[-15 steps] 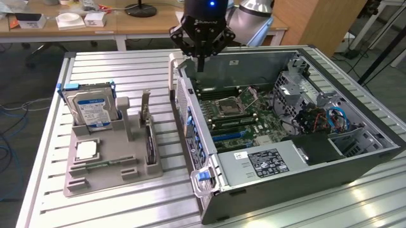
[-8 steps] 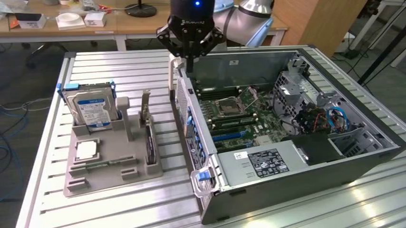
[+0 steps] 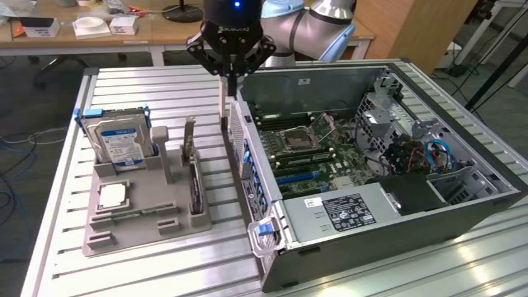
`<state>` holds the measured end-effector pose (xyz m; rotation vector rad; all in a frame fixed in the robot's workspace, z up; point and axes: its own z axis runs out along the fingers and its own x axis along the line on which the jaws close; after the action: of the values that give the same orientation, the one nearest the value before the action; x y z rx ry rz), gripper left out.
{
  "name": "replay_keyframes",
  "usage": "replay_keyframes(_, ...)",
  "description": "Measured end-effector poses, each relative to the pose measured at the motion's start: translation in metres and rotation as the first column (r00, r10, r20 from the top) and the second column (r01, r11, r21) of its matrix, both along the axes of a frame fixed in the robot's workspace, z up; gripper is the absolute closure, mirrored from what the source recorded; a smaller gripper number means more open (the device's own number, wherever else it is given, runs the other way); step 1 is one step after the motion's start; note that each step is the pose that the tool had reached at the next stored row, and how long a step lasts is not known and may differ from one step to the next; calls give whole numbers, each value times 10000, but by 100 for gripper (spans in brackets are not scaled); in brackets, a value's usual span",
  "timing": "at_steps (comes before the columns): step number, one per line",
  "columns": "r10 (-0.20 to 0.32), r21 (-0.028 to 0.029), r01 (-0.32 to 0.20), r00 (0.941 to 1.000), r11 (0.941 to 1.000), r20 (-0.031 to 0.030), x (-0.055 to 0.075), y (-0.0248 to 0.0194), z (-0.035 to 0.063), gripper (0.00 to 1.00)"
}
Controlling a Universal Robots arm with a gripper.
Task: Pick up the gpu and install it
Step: 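Reach for the gpu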
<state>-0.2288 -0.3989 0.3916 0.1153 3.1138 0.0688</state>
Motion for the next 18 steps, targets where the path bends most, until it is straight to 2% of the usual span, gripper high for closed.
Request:
replay_keyframes(10,9,0,-9,10000,10000,1,-290,0,-6,89)
replay_keyframes(18,14,0,-14,10000,10000,0,-473,0,-9,89)
